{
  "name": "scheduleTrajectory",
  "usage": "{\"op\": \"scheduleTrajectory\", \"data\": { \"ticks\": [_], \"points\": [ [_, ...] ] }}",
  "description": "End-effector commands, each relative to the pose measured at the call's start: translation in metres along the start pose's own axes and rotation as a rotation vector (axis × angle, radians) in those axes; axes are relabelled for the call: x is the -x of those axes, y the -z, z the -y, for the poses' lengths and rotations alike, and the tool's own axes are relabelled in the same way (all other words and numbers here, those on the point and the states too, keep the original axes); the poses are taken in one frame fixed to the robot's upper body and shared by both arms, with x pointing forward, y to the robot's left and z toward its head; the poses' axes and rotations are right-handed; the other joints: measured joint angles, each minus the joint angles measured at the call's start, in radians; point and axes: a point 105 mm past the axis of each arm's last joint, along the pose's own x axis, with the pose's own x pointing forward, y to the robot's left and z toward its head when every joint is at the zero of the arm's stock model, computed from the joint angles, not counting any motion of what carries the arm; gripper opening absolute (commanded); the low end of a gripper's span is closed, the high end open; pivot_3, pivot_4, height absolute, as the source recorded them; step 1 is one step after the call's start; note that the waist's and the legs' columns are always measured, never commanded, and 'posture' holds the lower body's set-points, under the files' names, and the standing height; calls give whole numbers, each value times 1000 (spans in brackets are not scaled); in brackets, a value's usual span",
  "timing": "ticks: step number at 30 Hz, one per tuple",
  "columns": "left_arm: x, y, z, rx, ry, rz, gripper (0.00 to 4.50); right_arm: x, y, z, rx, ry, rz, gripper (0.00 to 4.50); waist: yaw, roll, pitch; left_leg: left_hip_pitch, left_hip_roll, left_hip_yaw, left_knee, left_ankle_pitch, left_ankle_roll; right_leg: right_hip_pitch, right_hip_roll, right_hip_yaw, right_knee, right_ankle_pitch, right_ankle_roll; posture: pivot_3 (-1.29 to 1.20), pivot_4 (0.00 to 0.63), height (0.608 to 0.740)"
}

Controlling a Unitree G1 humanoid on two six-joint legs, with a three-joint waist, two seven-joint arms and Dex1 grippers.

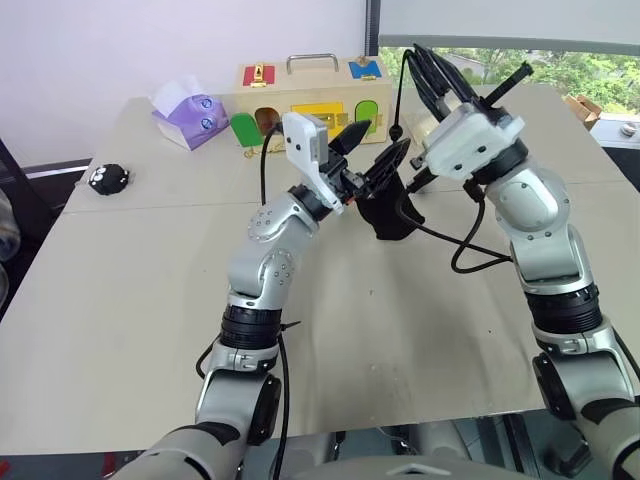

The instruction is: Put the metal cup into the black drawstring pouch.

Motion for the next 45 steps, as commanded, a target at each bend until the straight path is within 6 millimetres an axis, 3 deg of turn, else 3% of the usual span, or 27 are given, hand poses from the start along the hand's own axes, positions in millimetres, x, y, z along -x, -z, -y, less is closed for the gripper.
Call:
{"op": "scheduleTrajectory", "data": {
  "ticks": [1,3,5,11,12,13,16,19,23,25,30,34,35,41,45],
  "points": [
    [-4,-14,7,-16,36,51,4246,-4,-16,5,4,17,60,0,0,0,0,0,0,0,0,0,0,0,0,0,0,0,0,0,150,740],
    [-3,-15,8,-8,38,56,4246,-4,-15,3,-1,8,59,0,-1,0,0,0,0,0,0,0,0,0,0,0,0,0,0,0,150,740],
    [-3,-16,9,4,40,61,3508,-3,-14,1,-3,-1,57,0,-1,0,0,0,0,0,0,0,0,0,0,0,0,0,0,0,150,740],
    [-1,-13,12,33,65,39,553,-4,-15,1,-7,-4,62,0,-1,0,0,0,0,0,0,0,0,0,0,0,0,0,0,0,150,740],
    [-1,-12,13,33,67,36,173,-4,-15,1,-7,-3,63,0,-1,0,0,0,0,0,0,0,0,0,0,0,0,0,0,0,150,740],
    [-1,-12,13,33,67,34,152,-5,-15,1,-7,-2,65,0,-1,0,0,0,0,0,0,0,0,0,0,0,0,0,0,0,150,740],
    [0,-6,12,17,61,5,152,-7,-19,7,10,27,83,0,-1,0,0,0,0,0,0,0,0,0,0,0,0,0,0,0,150,740],
    [5,11,9,-33,50,-75,152,-8,-29,26,79,122,128,0,-1,0,0,0,0,0,0,0,0,0,0,0,0,0,0,0,150,740],
    [21,49,-2,-41,0,-241,152,-4,-53,71,236,332,225,0,0,0,0,0,0,0,0,0,0,0,1,0,0,0,0,0,150,740],
    [31,66,-4,-9,-2,-328,152,-2,-59,81,286,383,248,0,0,0,0,0,0,0,-1,0,0,-1,1,0,0,0,0,0,150,740],
    [34,70,5,24,40,-347,152,-3,-58,78,287,374,248,0,-2,1,0,0,0,0,0,0,0,-1,0,0,1,0,0,0,150,740],
    [32,57,12,54,77,-279,152,-4,-52,67,246,329,226,0,-2,1,0,0,0,0,-1,0,0,-1,0,0,1,0,0,0,150,740],
    [31,54,14,61,83,-263,1159,-4,-50,64,233,316,220,0,-2,1,0,0,0,0,-1,0,0,-1,0,0,1,0,0,0,150,740],
    [30,36,13,61,78,-192,3562,-1,-45,60,214,291,199,0,-2,1,1,0,0,0,0,0,0,-1,0,0,1,0,0,0,150,740],
    [46,5,9,159,95,-84,3562,3,-39,60,199,289,170,0,-4,1,1,0,0,0,0,0,0,-1,0,0,1,0,0,0,150,740]
  ]
}}
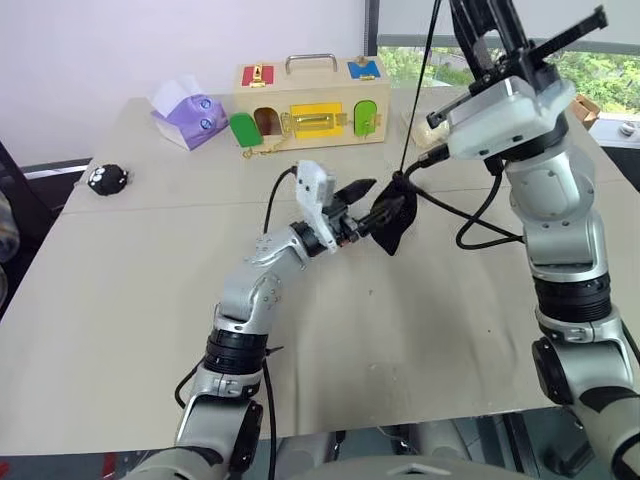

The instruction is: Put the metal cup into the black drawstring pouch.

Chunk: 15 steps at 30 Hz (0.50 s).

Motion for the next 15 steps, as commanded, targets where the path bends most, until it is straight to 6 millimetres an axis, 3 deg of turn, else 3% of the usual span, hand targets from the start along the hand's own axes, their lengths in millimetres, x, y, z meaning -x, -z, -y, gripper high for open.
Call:
{"op": "scheduleTrajectory", "data": {
  "ticks": [1,7,9,10,12,15],
  "points": [
    [22,-34,7,38,61,124,3562,3,-1,16,2,49,-6,0,-2,0,0,0,0,0,0,0,0,0,0,0,0,0,0,0,150,740],
    [57,-19,-13,40,-38,17,3562,32,37,19,-24,12,-181,0,3,1,0,0,0,0,-1,0,0,0,0,0,0,0,0,0,150,740],
    [71,-2,-29,-4,-135,-68,3562,61,68,4,-71,-96,-345,0,5,1,0,0,0,0,0,0,0,1,0,0,0,0,0,0,150,740],
    [78,7,-35,-30,-182,-111,3654,77,81,-2,-94,-140,-419,643,6,0,0,1,0,0,0,0,0,1,0,0,-1,0,0,0,150,740],
    [88,17,-42,-32,-250,-140,3654,104,100,-7,-90,-195,-538,1417,7,0,0,2,0,0,0,0,0,2,0,0,-1,0,0,0,150,740],
    [100,30,-42,-37,-288,-174,3654,125,111,-5,-98,-211,-594,2909,5,2,2,1,0,0,-1,0,0,1,-1,1,-1,0,-1,0,150,740]
  ]
}}
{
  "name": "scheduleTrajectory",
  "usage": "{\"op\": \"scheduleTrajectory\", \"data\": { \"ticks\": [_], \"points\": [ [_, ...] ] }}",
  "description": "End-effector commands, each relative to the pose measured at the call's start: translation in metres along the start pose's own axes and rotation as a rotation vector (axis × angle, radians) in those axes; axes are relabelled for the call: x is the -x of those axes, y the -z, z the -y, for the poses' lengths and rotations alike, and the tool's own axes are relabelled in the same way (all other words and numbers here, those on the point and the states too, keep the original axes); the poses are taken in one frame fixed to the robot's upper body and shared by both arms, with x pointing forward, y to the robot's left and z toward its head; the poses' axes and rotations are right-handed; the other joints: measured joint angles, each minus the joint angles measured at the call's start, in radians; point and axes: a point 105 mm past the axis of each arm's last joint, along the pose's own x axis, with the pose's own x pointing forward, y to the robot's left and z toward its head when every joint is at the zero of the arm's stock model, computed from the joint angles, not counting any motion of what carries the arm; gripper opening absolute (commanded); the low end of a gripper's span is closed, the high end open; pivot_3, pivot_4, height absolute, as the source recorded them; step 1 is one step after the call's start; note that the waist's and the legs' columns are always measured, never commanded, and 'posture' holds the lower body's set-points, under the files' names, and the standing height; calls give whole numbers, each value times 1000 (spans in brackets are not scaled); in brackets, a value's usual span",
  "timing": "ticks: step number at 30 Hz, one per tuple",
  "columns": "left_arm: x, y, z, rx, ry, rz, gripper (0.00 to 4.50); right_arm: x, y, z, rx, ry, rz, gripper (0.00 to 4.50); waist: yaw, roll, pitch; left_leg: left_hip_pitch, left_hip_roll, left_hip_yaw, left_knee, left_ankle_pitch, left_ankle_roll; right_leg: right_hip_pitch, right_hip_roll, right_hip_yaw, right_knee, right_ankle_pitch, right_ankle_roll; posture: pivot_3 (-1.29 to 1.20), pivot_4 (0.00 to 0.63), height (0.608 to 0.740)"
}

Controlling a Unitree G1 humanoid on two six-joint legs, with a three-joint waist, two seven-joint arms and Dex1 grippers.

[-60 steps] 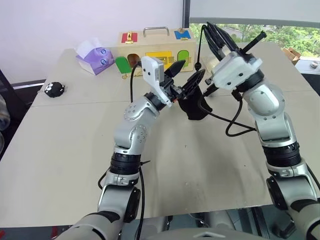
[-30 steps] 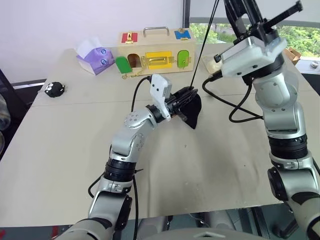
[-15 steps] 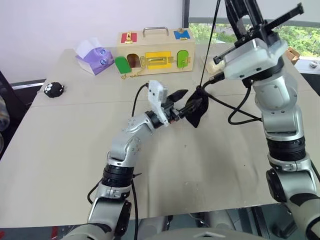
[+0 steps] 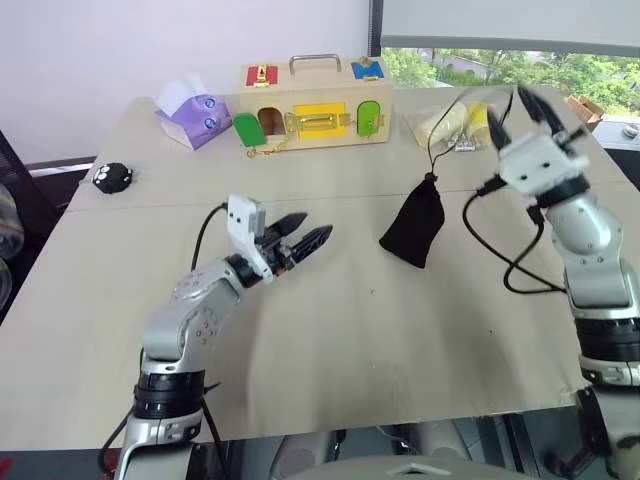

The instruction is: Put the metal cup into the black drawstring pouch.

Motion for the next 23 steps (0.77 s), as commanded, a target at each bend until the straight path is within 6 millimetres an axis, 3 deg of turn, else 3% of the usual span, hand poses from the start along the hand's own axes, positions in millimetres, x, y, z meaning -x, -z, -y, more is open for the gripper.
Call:
{"op": "scheduleTrajectory", "data": {
  "ticks": [1,3,4,6,8,10,13,16,20,23],
  "points": [
    [8,0,1,-63,-17,8,3654,6,-1,24,17,61,26,3253,-6,2,1,0,0,0,0,0,0,0,0,0,0,0,0,0,150,740],
    [17,12,-1,-63,-45,-21,3654,15,9,20,9,30,-3,4246,-8,2,1,1,1,1,-3,0,0,-1,0,1,0,0,0,0,150,740],
    [22,18,-1,-60,-56,-39,3654,21,15,15,-1,5,-19,4417,-7,2,1,2,1,1,-4,0,0,-1,1,1,0,0,-1,0,150,740],
    [33,31,1,-57,-68,-88,3654,37,29,-4,-87,-78,-65,4417,-5,1,0,3,2,1,-6,0,0,0,1,1,-1,0,-1,0,150,740],
    [42,43,5,-73,-82,-135,3654,60,39,-33,-360,-173,-116,4417,-4,1,0,3,2,1,-7,0,0,0,1,1,-2,0,-1,0,150,740],
    [51,49,8,-94,-95,-157,3654,85,37,-58,-613,-289,-141,4417,-1,2,1,3,3,1,-7,0,0,1,1,1,-3,0,-1,0,150,740],
    [63,55,13,-137,-130,-181,3654,137,31,-94,-797,-546,-205,4417,6,5,2,2,2,2,-7,-4,6,1,-2,1,-4,0,-1,0,150,740],
    [69,58,23,-148,-123,-169,3654,173,32,-100,-907,-639,-240,4417,8,5,2,3,2,2,-7,-5,8,2,-1,1,-5,0,-1,0,150,740],
    [73,56,31,-157,-119,-140,3654,197,47,-97,-936,-665,-290,4417,11,3,3,8,6,4,-5,-5,7,6,-3,-4,-4,-3,-4,0,150,740],
    [76,56,33,-170,-123,-135,3654,203,55,-92,-979,-659,-309,4417,17,3,3,12,7,4,-5,-7,4,10,-3,-6,-4,-3,-4,0,150,740]
  ]
}}
